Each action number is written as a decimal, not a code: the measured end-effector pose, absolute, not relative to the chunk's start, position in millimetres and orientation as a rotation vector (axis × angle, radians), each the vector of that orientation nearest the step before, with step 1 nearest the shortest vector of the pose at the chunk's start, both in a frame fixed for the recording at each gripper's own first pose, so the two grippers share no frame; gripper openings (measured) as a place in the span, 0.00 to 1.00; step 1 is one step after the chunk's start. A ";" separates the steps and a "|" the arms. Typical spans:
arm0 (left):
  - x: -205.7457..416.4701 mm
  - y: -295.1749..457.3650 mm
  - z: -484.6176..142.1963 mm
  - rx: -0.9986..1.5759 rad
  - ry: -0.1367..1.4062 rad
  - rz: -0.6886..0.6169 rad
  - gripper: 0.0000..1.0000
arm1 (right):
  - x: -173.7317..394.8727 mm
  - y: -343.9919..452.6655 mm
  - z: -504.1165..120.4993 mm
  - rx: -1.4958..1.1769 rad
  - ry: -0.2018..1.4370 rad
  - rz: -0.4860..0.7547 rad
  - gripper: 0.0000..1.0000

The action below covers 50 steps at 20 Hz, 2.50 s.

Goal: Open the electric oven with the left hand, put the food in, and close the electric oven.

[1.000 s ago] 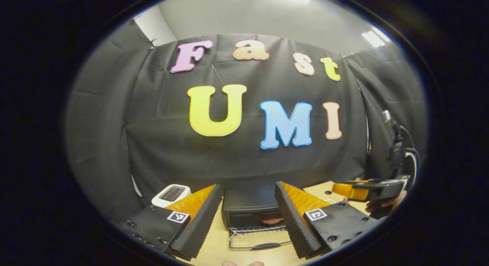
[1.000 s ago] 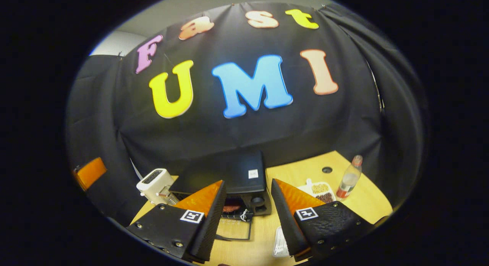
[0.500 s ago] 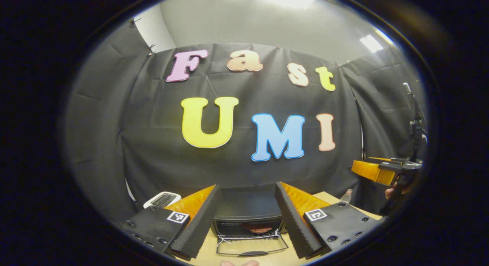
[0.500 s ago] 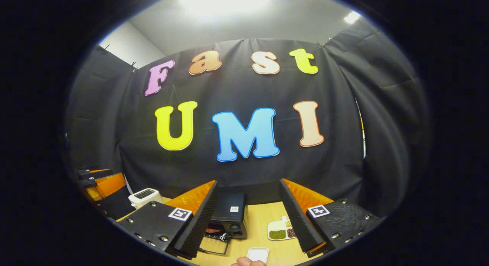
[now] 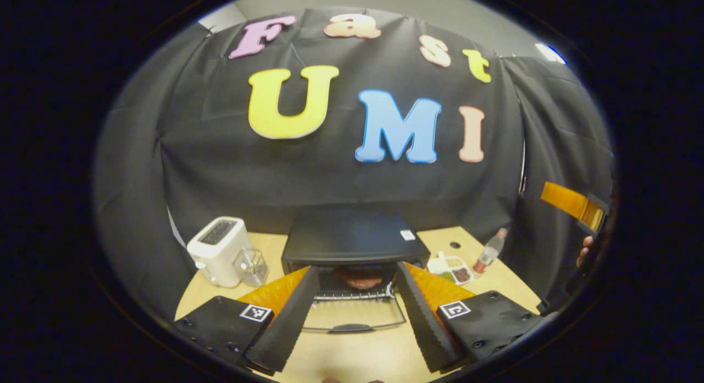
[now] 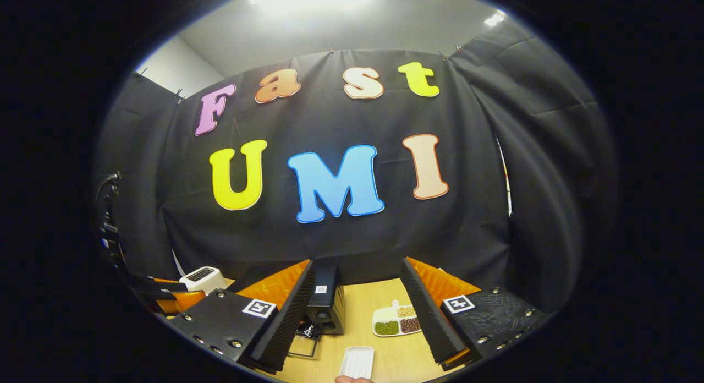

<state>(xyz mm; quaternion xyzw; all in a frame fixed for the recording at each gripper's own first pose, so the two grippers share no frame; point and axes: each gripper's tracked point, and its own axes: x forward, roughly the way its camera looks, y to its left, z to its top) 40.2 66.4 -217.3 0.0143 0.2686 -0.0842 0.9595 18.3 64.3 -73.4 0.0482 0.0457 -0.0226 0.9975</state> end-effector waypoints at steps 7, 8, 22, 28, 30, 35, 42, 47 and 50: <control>22.5 69.7 -344.3 0.014 0.883 -0.128 0.92 | 9.7 30.1 -94.3 0.115 0.152 -0.096 0.95; 20.9 71.7 -356.6 0.031 0.909 -0.127 0.92 | 8.8 24.2 -95.7 0.113 0.157 -0.102 0.95; 15.5 78.7 -479.6 0.088 1.275 -0.100 0.96 | 3.5 -32.6 -117.4 0.142 0.211 -0.186 0.95; 14.0 77.5 -508.7 0.074 1.359 -0.102 0.92 | 2.8 -40.4 -118.1 0.164 0.214 -0.214 0.95; 15.5 78.6 -516.5 0.087 1.379 -0.103 0.99 | 2.6 -37.6 -120.7 0.157 0.225 -0.210 0.95; 28.1 90.2 -524.5 0.098 1.370 -0.061 0.96 | 5.3 -27.2 -119.9 0.137 0.240 -0.180 0.95; 28.6 89.6 -518.9 0.106 1.356 -0.081 0.99 | 6.2 -13.9 -121.6 0.117 0.256 -0.151 0.95; 28.0 87.7 -492.8 0.106 1.287 -0.102 0.95 | 3.3 -10.1 -126.6 0.117 0.261 -0.142 0.95; 28.6 86.5 -476.5 0.103 1.233 -0.110 0.95 | 3.0 -4.7 -125.3 0.112 0.255 -0.127 0.95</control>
